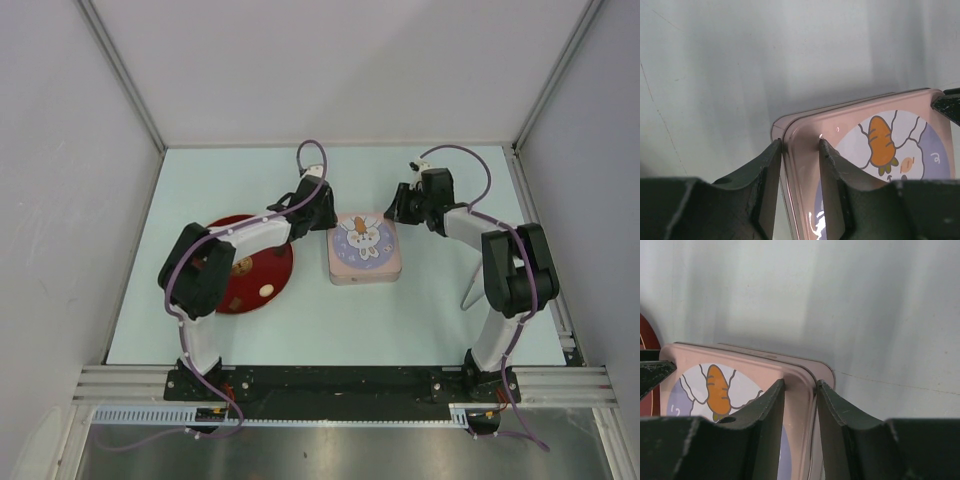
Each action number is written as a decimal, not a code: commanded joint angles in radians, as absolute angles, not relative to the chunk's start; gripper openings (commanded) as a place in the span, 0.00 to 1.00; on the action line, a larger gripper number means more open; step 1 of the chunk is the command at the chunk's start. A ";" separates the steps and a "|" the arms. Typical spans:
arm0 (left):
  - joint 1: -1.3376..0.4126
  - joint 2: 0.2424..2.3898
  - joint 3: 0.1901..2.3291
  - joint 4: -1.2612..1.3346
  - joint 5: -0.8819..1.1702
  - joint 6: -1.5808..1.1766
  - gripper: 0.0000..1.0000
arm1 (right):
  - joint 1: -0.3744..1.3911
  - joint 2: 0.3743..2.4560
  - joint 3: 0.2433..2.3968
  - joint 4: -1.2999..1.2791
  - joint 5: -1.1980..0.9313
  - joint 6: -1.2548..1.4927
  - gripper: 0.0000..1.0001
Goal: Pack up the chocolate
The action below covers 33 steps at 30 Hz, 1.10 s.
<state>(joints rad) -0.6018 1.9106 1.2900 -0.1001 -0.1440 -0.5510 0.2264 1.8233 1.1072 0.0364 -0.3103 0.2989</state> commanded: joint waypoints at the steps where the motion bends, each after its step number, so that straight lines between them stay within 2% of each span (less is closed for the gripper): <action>1: -0.598 1.934 1.203 -0.337 -0.234 -0.525 0.38 | 0.252 1.818 1.109 -0.077 -0.250 0.255 0.36; 3: -0.598 1.924 1.180 -0.354 -0.274 -0.505 0.33 | 0.262 1.809 1.109 -0.084 -0.232 0.250 0.36; 14: -0.629 1.947 1.157 -0.440 -0.318 -0.460 0.29 | 0.330 1.783 1.109 -0.155 -0.184 0.232 0.36; 18: -0.629 1.980 1.221 -0.495 -0.350 -0.434 0.29 | 0.331 1.734 1.109 -0.143 -0.186 0.239 0.38; 21: -0.630 2.002 1.256 -0.529 -0.388 -0.413 0.23 | 0.333 1.697 1.109 -0.150 -0.173 0.236 0.39; 33: -0.660 2.049 1.258 -0.591 -0.391 -0.379 0.20 | 0.371 1.566 1.108 -0.242 -0.114 0.227 0.41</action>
<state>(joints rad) -0.6685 1.9247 1.3514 -0.2363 -0.3641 -0.4435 0.3557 1.6276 1.1053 -0.2123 -0.1379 0.2317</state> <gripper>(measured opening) 0.214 0.405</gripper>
